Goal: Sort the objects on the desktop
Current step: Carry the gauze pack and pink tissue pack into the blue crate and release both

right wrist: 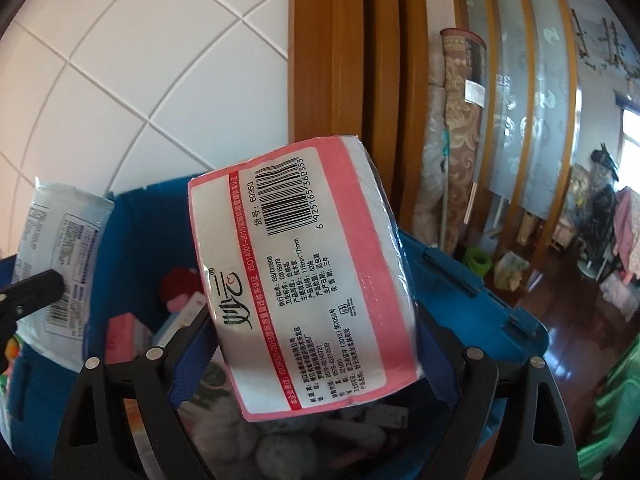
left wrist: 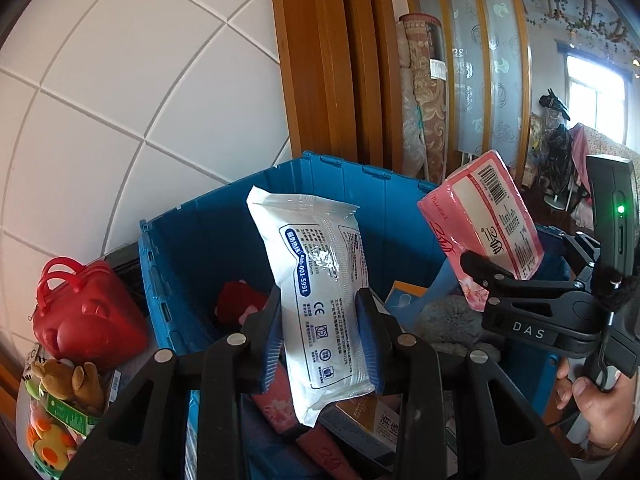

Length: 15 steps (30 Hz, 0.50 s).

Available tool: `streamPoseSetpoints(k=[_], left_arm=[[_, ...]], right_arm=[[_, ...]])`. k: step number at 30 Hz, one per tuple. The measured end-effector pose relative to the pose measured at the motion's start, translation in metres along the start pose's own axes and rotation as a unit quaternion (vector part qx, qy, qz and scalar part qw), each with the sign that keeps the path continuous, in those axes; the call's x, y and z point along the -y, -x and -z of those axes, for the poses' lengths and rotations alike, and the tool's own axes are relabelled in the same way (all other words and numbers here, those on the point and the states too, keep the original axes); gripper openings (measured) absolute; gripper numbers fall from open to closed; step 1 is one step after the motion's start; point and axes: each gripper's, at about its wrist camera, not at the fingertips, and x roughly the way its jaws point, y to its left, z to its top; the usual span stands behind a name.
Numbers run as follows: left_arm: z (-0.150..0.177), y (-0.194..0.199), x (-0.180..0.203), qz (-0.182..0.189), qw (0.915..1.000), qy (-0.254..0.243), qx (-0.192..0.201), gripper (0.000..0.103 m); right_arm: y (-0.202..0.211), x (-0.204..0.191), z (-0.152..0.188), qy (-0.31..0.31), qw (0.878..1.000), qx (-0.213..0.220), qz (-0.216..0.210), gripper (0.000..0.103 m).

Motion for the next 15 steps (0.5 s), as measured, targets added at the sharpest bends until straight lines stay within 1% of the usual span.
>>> streamPoseSetpoints(k=[2,3,4,5,6,7,9,15], left_arm=[[-0.001,-0.004,-0.001,-0.001,1.0,0.002,-0.006,0.035],[-0.001,-0.005,-0.002,-0.002,1.0,0.004,-0.008,0.036],[-0.001,-0.007,-0.002,-0.005,0.9999,0.005,-0.011,0.038],[-0.001,-0.009,-0.003,-0.006,0.9999,0.006,-0.014,0.041],[0.0,-0.01,-0.004,-0.008,0.9998,0.008,-0.015,0.053],[0.0,-0.01,-0.004,-0.01,0.9998,0.009,-0.015,0.069],[0.001,-0.008,-0.007,-0.013,0.9998,0.013,-0.006,0.08],[0.01,0.011,-0.03,-0.022,0.9992,0.031,0.015,0.083]], right_arm=[[-0.002,0.005,-0.003,0.001,1.0,0.001,-0.001,0.092],[-0.004,0.008,-0.005,0.004,1.0,0.001,0.007,0.093],[-0.006,0.01,-0.006,0.01,1.0,-0.001,0.018,0.095],[-0.005,0.01,-0.006,0.013,1.0,0.003,0.023,0.099],[-0.003,0.01,-0.006,0.012,1.0,0.007,0.023,0.103],[-0.002,0.01,-0.007,0.011,1.0,0.01,0.022,0.103],[0.001,0.009,-0.007,0.01,1.0,0.008,0.022,0.103],[0.002,0.0,-0.005,0.015,1.0,-0.008,0.019,0.103]])
